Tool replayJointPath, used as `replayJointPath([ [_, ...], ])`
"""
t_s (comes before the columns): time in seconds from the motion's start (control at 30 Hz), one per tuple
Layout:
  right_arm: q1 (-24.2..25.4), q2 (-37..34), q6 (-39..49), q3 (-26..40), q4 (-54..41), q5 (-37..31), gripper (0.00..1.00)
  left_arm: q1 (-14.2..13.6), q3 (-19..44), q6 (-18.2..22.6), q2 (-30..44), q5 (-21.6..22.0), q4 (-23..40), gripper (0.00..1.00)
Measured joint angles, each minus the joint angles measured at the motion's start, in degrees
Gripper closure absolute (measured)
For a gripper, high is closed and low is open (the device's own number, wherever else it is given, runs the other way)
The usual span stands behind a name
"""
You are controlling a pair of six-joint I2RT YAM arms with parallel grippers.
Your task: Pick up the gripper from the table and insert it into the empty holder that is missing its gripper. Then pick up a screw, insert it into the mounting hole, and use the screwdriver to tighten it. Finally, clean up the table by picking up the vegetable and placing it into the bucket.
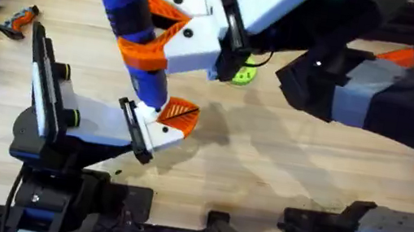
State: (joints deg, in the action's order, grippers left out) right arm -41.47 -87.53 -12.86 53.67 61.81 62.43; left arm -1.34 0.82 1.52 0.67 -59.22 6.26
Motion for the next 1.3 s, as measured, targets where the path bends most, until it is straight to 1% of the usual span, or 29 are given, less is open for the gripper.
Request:
replayJointPath([
  [0.13,0.1,-0.04,-1.52,0.24,7.57,0.0,0.975,0.0,0.0,0.0,0.0,-0.07,0.02,0.997],
  [0.23,1.01,0.17,-2.58,2.29,6.16,0.79,0.975,0.0,0.0,0.0,0.02,-0.08,0.02,0.997],
  [0.37,3.52,0.39,-3.21,8.03,0.53,3.03,0.975,0.0,0.0,0.02,0.0,-0.09,0.02,0.997],
  [0.47,4.83,1.39,-2.37,12.35,-8.07,4.02,0.975,0.0,0.0,0.02,0.02,-0.09,0.02,0.997],
  [0.53,5.56,1.92,-0.56,15.69,-17.38,4.58,0.975,0.0,0.0,0.0,0.0,-0.09,0.02,0.997],
  [0.63,7.01,2.05,5.4,22.21,-39.47,3.77,0.975,0.0,0.0,0.02,0.02,-0.09,0.02,0.997],
  [0.7,8.27,2.05,11.81,27.15,-57.94,-0.54,0.975,0.0,0.0,0.04,0.0,-0.09,0.01,0.997],
  [0.77,9.2,2.05,19.31,32.06,-74.44,-8.02,0.975,0.0,0.0,0.4,0.0,-0.09,0.0,0.997],
  [0.83,9.75,2.05,26.7,35.94,-84.99,-16.2,0.975,0.0,0.0,1.13,0.01,-0.09,0.01,0.997],
  [0.97,10.63,2.05,39.84,39.52,-94.65,-31.17,0.975,0.0,0.0,2.2,0.0,-0.09,0.0,0.997],
  [1.13,13.62,1.45,54.36,39.91,-110.25,-46.68,0.975,0.0,0.0,2.71,0.0,-0.09,0.02,0.997],
  [1.23,16.19,-1.1,61.84,39.93,-118.35,-54.62,0.975,0.0,0.0,2.82,0.0,-0.09,0.02,0.997],
  [1.3,17.97,-4.28,65.32,39.93,-121.64,-59.36,0.975,0.0,0.0,2.82,0.0,-0.09,0.02,0.997],
])
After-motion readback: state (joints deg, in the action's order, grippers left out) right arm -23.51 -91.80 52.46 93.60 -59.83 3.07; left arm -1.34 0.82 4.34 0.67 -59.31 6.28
